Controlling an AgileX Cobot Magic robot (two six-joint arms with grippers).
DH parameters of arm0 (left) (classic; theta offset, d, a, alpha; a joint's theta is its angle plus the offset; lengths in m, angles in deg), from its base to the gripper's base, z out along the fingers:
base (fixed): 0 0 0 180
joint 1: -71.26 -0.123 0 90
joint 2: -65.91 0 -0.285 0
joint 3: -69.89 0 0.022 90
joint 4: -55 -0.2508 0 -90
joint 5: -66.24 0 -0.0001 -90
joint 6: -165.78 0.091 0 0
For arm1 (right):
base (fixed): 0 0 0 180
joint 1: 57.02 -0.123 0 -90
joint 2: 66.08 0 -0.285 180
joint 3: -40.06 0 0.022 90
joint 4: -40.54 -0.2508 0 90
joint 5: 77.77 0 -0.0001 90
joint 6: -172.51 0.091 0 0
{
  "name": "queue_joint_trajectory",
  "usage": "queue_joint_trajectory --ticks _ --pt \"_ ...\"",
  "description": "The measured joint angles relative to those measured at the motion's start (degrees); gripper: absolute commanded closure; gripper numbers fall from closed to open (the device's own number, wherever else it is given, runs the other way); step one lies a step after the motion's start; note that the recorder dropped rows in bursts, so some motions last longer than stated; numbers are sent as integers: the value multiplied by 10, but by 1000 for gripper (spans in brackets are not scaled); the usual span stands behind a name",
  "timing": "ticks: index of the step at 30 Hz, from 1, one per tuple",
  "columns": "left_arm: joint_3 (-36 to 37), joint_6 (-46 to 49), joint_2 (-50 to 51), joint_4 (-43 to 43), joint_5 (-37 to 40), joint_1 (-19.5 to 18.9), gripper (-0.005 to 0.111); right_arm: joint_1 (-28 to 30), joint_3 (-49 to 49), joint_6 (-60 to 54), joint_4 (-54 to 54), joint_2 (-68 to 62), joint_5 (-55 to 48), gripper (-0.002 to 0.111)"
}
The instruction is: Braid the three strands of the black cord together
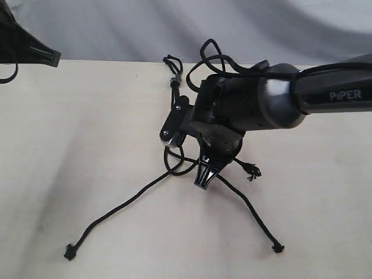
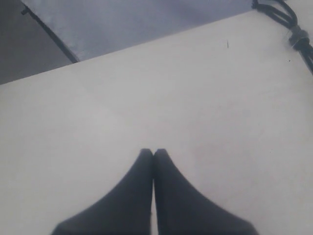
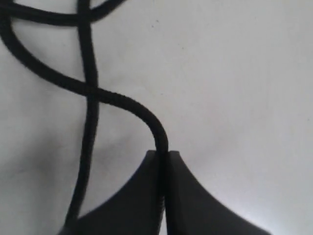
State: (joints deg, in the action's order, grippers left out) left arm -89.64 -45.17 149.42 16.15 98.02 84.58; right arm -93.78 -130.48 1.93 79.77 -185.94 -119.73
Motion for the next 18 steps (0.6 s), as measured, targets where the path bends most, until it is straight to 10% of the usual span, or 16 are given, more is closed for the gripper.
queue_joint_trajectory --ticks 18 --pt "0 1 0 6 -1 0 107 -10 -10 -210 -263 -40 -27 109"
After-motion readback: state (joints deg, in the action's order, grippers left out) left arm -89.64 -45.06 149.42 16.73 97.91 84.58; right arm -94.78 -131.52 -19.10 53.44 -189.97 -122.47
